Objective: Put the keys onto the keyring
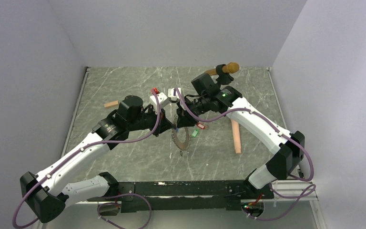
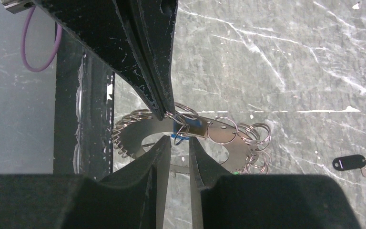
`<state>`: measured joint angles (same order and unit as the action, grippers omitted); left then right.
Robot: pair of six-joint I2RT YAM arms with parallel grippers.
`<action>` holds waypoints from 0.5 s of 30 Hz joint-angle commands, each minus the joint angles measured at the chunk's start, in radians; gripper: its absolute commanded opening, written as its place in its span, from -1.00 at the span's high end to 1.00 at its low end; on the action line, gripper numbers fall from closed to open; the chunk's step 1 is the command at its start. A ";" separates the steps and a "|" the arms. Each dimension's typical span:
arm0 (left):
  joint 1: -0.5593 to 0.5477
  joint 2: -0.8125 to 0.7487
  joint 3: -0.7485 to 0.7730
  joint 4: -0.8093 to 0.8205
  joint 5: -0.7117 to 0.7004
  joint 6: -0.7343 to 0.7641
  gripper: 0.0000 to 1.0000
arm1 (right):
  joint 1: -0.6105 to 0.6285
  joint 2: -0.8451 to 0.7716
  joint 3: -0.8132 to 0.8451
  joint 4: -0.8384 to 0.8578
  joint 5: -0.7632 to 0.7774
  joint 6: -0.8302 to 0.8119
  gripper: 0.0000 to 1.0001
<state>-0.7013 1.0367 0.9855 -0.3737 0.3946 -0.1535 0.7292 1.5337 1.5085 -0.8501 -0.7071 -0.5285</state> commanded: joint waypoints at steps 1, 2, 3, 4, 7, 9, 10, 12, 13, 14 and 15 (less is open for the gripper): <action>-0.003 -0.019 0.000 0.092 0.009 -0.027 1.00 | 0.028 0.011 0.043 0.028 0.015 0.009 0.50; -0.001 -0.020 -0.003 0.094 0.010 -0.031 1.00 | 0.028 0.010 0.044 0.029 0.016 0.010 0.50; -0.001 -0.020 -0.004 0.096 0.010 -0.032 1.00 | 0.028 0.010 0.044 0.029 0.017 0.011 0.50; 0.000 -0.021 -0.007 0.098 0.010 -0.035 1.00 | 0.028 0.012 0.045 0.030 0.019 0.011 0.50; 0.002 -0.026 -0.013 0.107 0.009 -0.041 1.00 | 0.028 0.012 0.047 0.029 0.021 0.012 0.50; 0.003 -0.027 -0.015 0.110 0.006 -0.044 1.00 | 0.028 0.011 0.048 0.029 0.022 0.014 0.52; 0.005 -0.028 -0.016 0.111 0.004 -0.046 1.00 | 0.030 0.012 0.051 0.028 0.021 0.013 0.55; 0.006 -0.031 -0.020 0.114 -0.001 -0.051 1.00 | 0.029 0.011 0.052 0.028 0.021 0.012 0.59; 0.006 -0.033 -0.022 0.114 -0.003 -0.053 1.00 | 0.029 0.012 0.051 0.027 0.020 0.010 0.62; 0.006 -0.033 -0.024 0.117 -0.004 -0.057 1.00 | 0.030 0.011 0.051 0.026 0.020 0.011 0.63; 0.007 -0.035 -0.027 0.122 -0.006 -0.060 1.00 | 0.029 0.011 0.052 0.026 0.020 0.009 0.66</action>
<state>-0.6971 1.0256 0.9672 -0.3408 0.3939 -0.1814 0.7357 1.5410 1.5208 -0.8429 -0.6922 -0.5213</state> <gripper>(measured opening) 0.012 0.190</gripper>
